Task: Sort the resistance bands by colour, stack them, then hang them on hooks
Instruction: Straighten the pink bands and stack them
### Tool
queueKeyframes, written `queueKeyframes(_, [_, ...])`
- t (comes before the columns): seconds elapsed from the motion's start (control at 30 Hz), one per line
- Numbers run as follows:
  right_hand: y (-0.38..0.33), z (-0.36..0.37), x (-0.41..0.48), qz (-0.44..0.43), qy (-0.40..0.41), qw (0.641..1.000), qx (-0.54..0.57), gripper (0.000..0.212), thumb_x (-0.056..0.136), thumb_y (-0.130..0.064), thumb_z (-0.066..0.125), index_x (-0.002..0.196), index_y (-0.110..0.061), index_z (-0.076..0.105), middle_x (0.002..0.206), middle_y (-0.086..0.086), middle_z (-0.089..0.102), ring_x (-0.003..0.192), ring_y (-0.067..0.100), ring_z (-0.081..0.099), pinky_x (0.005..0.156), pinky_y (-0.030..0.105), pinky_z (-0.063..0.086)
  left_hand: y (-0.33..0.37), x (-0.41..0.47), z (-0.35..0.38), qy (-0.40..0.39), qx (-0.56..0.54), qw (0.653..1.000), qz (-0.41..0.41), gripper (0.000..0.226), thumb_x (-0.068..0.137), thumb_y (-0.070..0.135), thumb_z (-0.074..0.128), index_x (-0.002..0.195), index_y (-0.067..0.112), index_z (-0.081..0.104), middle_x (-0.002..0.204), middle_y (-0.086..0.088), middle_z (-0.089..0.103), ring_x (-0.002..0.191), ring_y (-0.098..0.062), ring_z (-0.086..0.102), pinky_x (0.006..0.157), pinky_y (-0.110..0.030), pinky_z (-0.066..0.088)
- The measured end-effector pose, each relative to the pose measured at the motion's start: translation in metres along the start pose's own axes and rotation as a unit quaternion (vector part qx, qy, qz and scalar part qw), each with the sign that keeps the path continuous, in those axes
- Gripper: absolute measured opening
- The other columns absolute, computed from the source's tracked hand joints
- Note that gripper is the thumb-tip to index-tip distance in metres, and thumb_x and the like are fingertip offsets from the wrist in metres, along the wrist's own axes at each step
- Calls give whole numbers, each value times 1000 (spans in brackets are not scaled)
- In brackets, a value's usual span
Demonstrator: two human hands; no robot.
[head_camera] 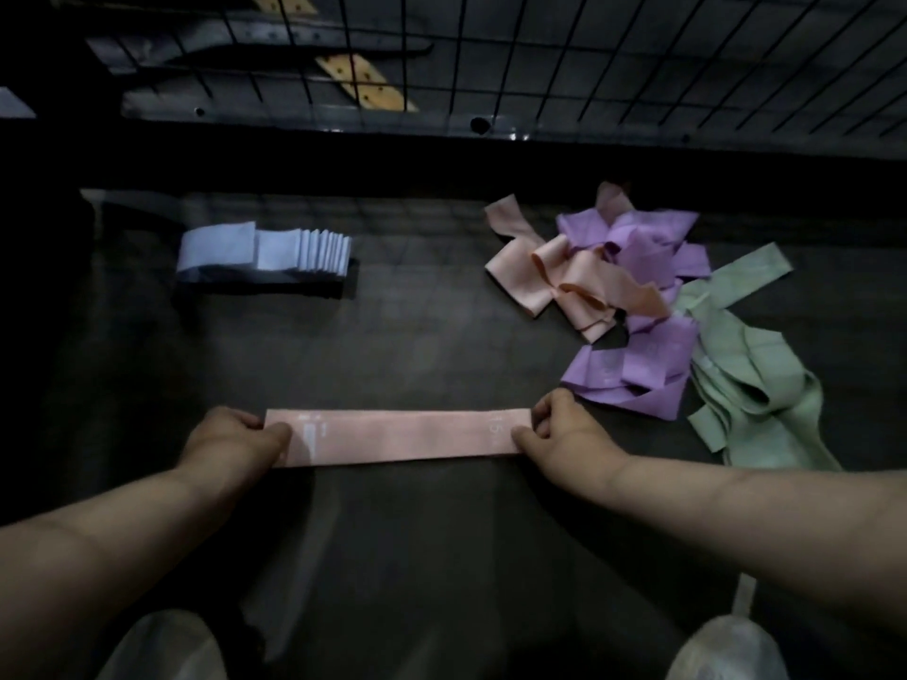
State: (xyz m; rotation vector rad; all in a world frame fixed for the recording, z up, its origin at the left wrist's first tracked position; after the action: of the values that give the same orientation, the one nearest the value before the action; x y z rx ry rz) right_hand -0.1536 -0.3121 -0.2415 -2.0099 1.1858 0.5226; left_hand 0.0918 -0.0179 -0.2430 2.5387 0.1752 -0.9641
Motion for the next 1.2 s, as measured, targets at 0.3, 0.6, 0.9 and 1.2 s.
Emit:
queueKeyframes(0.3, [-24,-112,81,-95,195,966,-142,42,96,-30,56,136,-19,55,148,17,34,134,38,34,116,42,25,105,-33,-1,87,90,978,168,49,87,33,65,130,13,54,133,-20,45,127,-37,42,109,-42,32])
queueKeyframes(0.6, [-46,-132,65,-172,243,954,-40,35,94,-15,58,128,-15,62,131,5,61,120,27,56,102,22,36,211,-77,70,-92,38,948,302,30,89,31,61,117,21,64,120,-6,58,105,-22,60,94,-32,50])
queueKeyframes(0.9, [-123,-136,-9,-462,226,857,15,21,84,-10,75,103,-13,65,105,-4,64,97,8,62,89,25,53,229,-104,79,-245,-129,896,347,71,89,17,69,148,36,34,138,13,45,123,-4,47,92,-18,48])
queueKeyframes(1.2, [-147,-122,-30,-473,182,857,96,13,88,-10,73,92,-14,61,92,-14,66,88,4,65,81,16,49,228,-94,63,-256,-199,875,359,14,92,12,66,104,19,61,90,4,67,77,6,63,65,-10,48])
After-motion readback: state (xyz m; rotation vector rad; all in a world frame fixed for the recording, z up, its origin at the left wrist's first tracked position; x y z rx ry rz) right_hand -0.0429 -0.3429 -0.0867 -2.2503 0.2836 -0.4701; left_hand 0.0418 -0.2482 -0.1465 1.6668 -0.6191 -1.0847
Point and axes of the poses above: each hand's wrist, its own x-axis towards the middle knuckle, its own z-axis out of the palm, y = z × x, the point moved 8 cm from there along x, towards the middle knuckle
